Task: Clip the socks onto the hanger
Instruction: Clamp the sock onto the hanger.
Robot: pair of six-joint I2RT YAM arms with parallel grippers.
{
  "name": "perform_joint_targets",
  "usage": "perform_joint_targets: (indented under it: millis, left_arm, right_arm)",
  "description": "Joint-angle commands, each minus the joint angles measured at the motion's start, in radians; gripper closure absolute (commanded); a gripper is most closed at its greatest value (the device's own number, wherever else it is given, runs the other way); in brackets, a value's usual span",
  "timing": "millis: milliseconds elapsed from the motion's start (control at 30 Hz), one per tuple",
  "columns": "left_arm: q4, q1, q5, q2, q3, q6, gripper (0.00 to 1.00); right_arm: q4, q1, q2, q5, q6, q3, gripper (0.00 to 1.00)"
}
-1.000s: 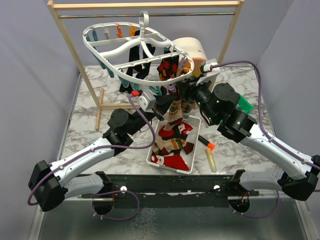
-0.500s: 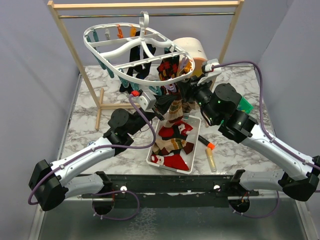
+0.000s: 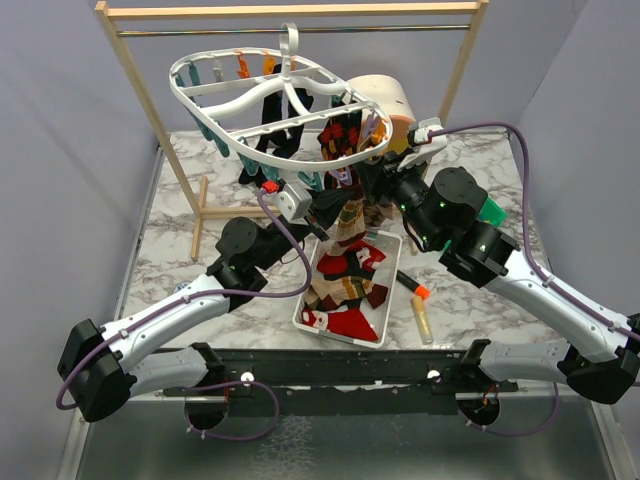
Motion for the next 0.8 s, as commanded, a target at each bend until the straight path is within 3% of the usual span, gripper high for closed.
perform_joint_targets:
  millis: [0,533,767]
  left_arm:
    - [0.029,-0.005,0.009,0.003,0.027,-0.011,1.00]
    - [0.033,-0.005,0.021,0.000,0.042,-0.032,1.00]
    - [0.033,-0.005,0.016,0.002,0.029,-0.027,1.00]
  right_arm:
    - [-0.028,0.009,-0.013,-0.006,0.011,-0.002,0.69]
    - [-0.026,0.009,-0.005,-0.004,0.018,-0.015,0.67]
    - [-0.028,0.009,-0.017,0.000,0.019,-0.014,0.53]
